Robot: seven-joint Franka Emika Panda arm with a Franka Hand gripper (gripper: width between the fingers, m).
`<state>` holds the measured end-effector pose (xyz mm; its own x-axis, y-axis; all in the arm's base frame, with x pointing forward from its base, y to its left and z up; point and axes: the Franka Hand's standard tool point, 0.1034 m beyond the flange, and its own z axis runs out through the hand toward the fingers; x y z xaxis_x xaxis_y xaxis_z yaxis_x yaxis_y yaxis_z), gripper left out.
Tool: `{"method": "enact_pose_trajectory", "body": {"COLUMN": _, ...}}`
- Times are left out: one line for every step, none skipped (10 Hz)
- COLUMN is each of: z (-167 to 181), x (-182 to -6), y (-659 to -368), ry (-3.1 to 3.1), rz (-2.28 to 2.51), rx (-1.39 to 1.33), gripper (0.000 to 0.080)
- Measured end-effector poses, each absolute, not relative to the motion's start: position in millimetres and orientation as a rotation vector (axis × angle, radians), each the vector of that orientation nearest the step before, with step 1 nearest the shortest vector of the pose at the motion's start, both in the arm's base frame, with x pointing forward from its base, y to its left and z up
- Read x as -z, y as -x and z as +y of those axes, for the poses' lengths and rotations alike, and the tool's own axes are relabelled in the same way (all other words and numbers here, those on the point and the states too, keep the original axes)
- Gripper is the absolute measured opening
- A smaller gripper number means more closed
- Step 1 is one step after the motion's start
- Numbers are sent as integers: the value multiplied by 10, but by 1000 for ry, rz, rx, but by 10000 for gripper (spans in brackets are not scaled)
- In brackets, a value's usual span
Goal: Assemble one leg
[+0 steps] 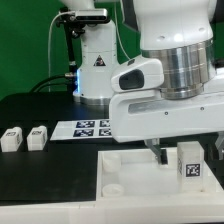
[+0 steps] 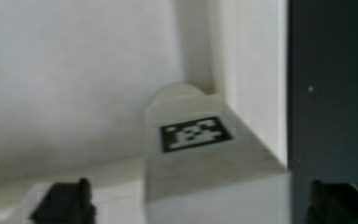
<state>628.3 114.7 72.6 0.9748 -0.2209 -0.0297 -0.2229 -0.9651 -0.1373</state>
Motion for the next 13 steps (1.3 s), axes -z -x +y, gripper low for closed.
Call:
{"method": "enact_pose_trajectory", "body": {"z": 1156, "x": -726, "y": -6282, "ry": 2967, "rz": 429, "rx": -29, "gripper": 389}}
{"method": "enact_pose_trajectory", "body": {"z": 1129, "x": -720, "y": -6279, "ry": 2948, "rz": 567, "rx": -39, "gripper": 299}}
{"method": "enact_pose_trajectory", "body": {"z": 1126, "x": -717, "y": -6277, "ry": 2911, "rz": 740, "rx": -52, "gripper": 299}}
{"method": "enact_pose_trajectory", "body": {"z": 1121, "x": -712, "y": -6275, "ry": 2874, "rz": 877, "rx": -63, "gripper": 299}}
{"method": "enact_pose_trajectory", "body": {"z": 1112, "x": -707, "y": -6273, "ry": 2810, "rz": 1048, "rx": -80, "gripper": 298}}
{"method": "enact_pose_trajectory", "body": {"z": 1117, "x": -699, "y": -6262, "ry": 2656, "rz": 1366, "rx": -119, "gripper": 298}}
{"method": "enact_pose_trajectory", "body": {"z": 1140, "x": -693, "y": -6258, "ry": 2513, "rz": 1590, "rx": -143, "gripper": 297}}
{"method": "enact_pose_trajectory", "body": {"z": 1155, "x": -695, "y": -6255, "ry": 2370, "rz": 1773, "rx": -145, "gripper": 297}}
{"method": "enact_pose_trajectory", "body": {"z": 1164, "x": -695, "y": -6260, "ry": 2174, "rz": 1978, "rx": -164, "gripper": 297}}
{"method": "enact_pose_trajectory", "body": {"z": 1156, "x": -696, "y": -6267, "ry": 2044, "rz": 2086, "rx": -187, "gripper": 297}}
{"method": "enact_pose_trajectory", "body": {"z": 1154, "x": -700, "y": -6270, "ry": 2001, "rz": 2127, "rx": -196, "gripper": 297}}
{"method": "enact_pose_trajectory", "body": {"z": 1165, "x": -699, "y": -6275, "ry": 1896, "rz": 2222, "rx": -198, "gripper": 297}}
{"method": "enact_pose_trajectory", "body": {"z": 1165, "x": -697, "y": -6273, "ry": 1907, "rz": 2214, "rx": -197, "gripper": 297}}
